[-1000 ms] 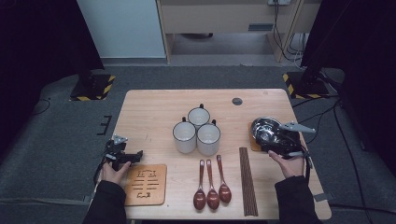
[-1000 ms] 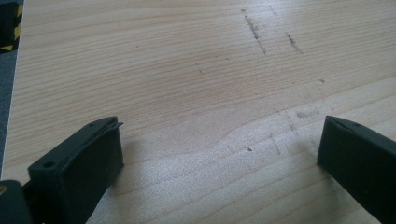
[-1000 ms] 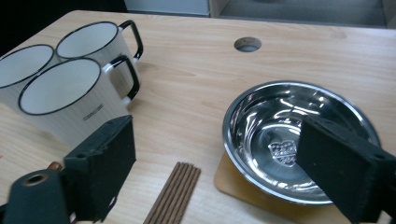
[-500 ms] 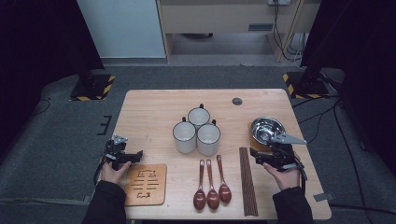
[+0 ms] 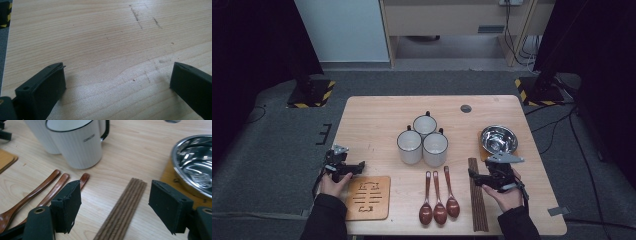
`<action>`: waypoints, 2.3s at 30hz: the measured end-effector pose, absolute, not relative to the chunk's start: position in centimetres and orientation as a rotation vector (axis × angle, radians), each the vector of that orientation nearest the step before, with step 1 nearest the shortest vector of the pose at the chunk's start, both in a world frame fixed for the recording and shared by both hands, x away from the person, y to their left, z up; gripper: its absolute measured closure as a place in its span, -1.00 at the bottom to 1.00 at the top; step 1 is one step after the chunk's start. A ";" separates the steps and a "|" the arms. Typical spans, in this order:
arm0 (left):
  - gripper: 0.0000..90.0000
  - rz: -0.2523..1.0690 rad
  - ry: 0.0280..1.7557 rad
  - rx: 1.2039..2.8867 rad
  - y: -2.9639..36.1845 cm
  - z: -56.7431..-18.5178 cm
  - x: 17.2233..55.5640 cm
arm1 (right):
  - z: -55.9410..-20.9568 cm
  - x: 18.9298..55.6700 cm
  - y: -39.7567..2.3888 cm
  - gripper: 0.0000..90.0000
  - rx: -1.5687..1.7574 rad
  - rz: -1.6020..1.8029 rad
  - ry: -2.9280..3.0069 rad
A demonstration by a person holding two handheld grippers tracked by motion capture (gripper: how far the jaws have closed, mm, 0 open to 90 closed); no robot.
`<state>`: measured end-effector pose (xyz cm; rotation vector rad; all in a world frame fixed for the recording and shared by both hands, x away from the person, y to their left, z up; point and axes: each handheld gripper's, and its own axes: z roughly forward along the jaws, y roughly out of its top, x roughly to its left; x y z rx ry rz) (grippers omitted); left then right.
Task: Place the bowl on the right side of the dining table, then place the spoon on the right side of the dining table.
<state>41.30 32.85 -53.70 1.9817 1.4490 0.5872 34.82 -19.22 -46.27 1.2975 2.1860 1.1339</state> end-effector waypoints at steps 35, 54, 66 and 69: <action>-1.00 0.587 1.449 1.982 32.8 -53.7 41.3 | -50.1 33.9 -11.8 -0.22 1.202 0.951 2.444; -1.00 0.587 1.449 1.982 32.8 -53.7 41.3 | -51.2 33.7 -10.9 0.29 1.250 0.886 2.497; -1.00 0.587 1.449 1.982 32.8 -53.7 41.3 | -51.2 33.9 -11.0 0.62 1.260 0.862 2.513; -1.00 0.587 1.449 1.982 32.8 -53.7 41.3 | -51.1 33.9 -11.1 0.67 1.255 0.855 2.507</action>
